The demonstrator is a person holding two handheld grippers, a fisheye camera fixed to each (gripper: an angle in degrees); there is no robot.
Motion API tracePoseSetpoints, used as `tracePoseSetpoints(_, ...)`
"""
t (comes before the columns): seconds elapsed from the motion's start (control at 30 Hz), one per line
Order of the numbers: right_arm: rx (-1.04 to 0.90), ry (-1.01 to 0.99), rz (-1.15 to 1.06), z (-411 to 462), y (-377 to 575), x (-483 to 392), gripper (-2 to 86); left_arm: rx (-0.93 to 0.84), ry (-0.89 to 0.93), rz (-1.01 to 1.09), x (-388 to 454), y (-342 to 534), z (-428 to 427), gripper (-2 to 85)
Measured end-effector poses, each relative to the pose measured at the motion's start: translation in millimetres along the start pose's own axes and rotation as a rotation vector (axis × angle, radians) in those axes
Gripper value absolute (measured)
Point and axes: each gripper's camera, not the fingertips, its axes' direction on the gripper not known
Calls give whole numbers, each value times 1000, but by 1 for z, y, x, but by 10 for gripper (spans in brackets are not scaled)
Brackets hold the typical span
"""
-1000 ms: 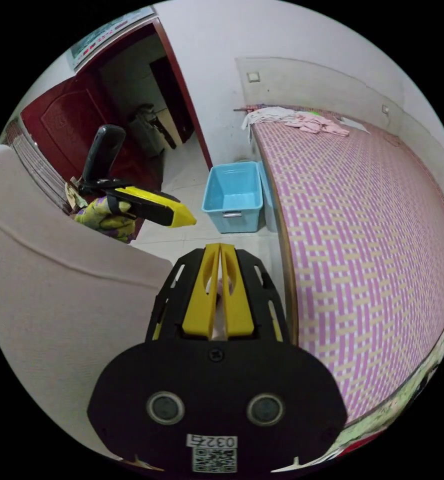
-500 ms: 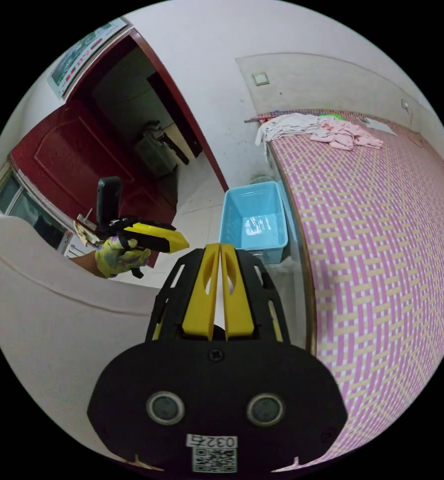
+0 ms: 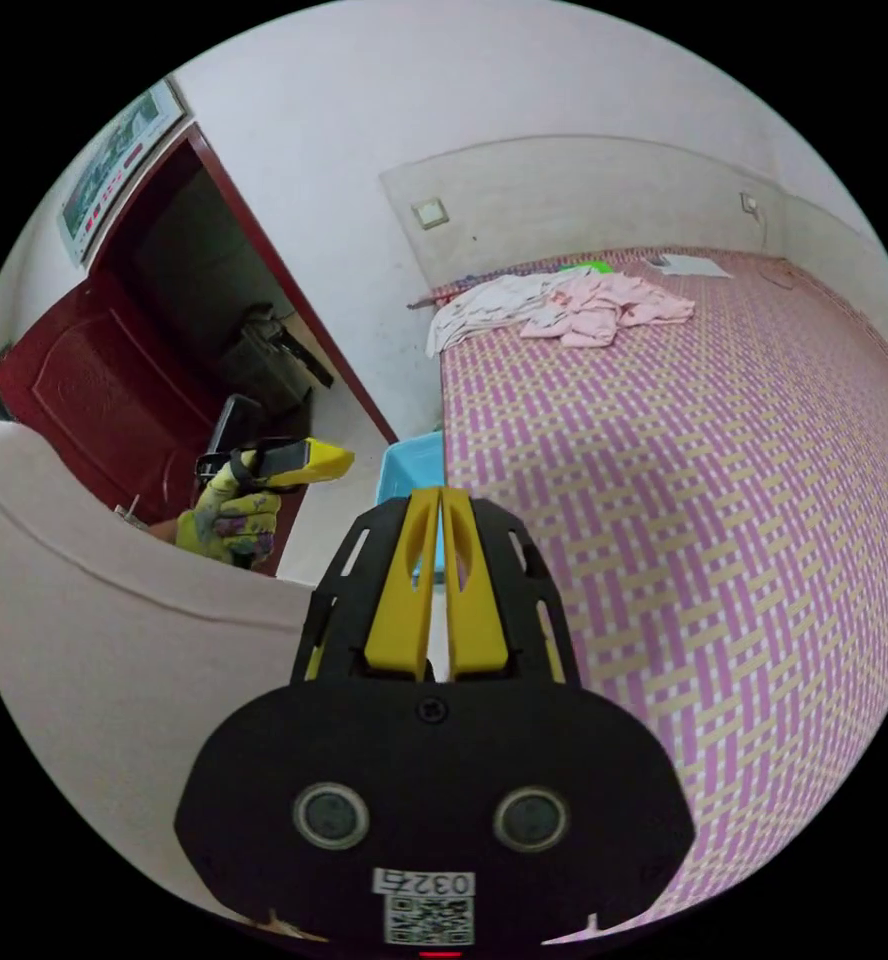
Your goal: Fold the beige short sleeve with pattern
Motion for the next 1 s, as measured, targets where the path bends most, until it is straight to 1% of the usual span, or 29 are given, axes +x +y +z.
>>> tracePoseSetpoints(0.1,39,51,9,-13,-18,30,-10,40,13,-60,-34,-33,-8,13)
tracePoseSetpoints(0.23,49,89,110,-25,-29,70,-10,138,87,-162,-84,-74,-20,33)
tracePoseSetpoints(0.3,51,114,157,-29,-32,82,-10,186,91,-165,-104,-96,-35,52)
tracePoseSetpoints(0.4,32,162,243,-30,-37,99,-10,237,39,-198,-145,-143,-76,88)
tracePoseSetpoints(0.5,36,211,336,-32,-47,108,-10,301,-87,-261,-195,-197,-135,108)
tracePoseSetpoints(0.57,36,264,417,-33,-62,107,-10,425,-151,-342,-241,-234,-192,112)
tracePoseSetpoints(0.6,39,272,440,-34,-66,107,-10,461,-151,-363,-253,-243,-206,112)
tracePoseSetpoints(0.67,47,291,518,-31,-82,104,-10,596,-164,-445,-300,-272,-257,115)
tracePoseSetpoints(0.73,16,309,551,-22,-96,101,-10,671,-180,-516,-333,-289,-285,117)
tracePoseSetpoints(0.77,-15,319,558,-15,-107,100,-10,732,-175,-573,-353,-296,-300,117)
tracePoseSetpoints(0.87,-92,337,527,-1,-138,92,-10,838,-162,-657,-392,-309,-321,117)
tracePoseSetpoints(1.0,-143,376,492,9,-172,87,-10,809,-194,-732,-424,-331,-327,112)
